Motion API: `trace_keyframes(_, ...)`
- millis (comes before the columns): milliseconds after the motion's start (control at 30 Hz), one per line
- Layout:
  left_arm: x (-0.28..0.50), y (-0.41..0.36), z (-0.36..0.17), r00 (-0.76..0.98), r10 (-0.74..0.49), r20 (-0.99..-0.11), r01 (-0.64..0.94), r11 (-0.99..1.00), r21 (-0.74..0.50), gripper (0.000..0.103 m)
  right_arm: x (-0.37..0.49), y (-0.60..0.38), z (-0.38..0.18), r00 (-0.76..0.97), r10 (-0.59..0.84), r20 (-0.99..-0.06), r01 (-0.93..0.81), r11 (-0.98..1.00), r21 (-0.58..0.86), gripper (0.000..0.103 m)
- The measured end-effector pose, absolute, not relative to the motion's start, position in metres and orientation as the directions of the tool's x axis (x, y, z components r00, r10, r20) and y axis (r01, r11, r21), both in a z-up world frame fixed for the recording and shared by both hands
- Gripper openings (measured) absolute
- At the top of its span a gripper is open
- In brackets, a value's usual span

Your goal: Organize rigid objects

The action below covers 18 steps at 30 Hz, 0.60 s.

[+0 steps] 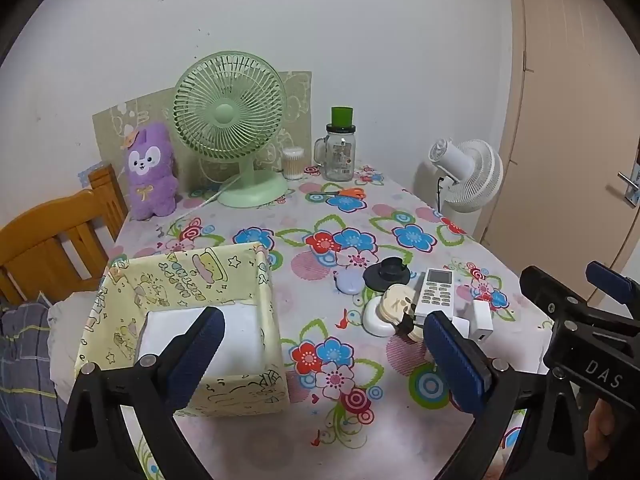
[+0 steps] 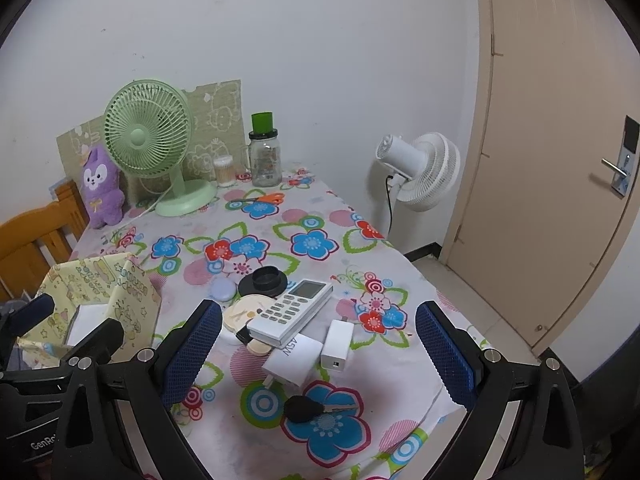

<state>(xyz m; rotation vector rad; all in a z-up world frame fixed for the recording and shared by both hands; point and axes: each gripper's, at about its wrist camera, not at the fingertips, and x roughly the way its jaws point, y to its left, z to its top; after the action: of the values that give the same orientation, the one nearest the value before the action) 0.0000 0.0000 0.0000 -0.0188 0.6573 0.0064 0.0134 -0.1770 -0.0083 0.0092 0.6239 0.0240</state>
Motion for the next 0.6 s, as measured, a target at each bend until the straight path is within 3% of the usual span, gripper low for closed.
trace_keyframes(600,-0.015,0.009,0.01,0.834,0.03,-0.551,-0.043,0.999,-0.012,0.101,0.004,-0.168,0.002,0.844,0.046,-0.534,-0.051,0.999,0.006,0.099)
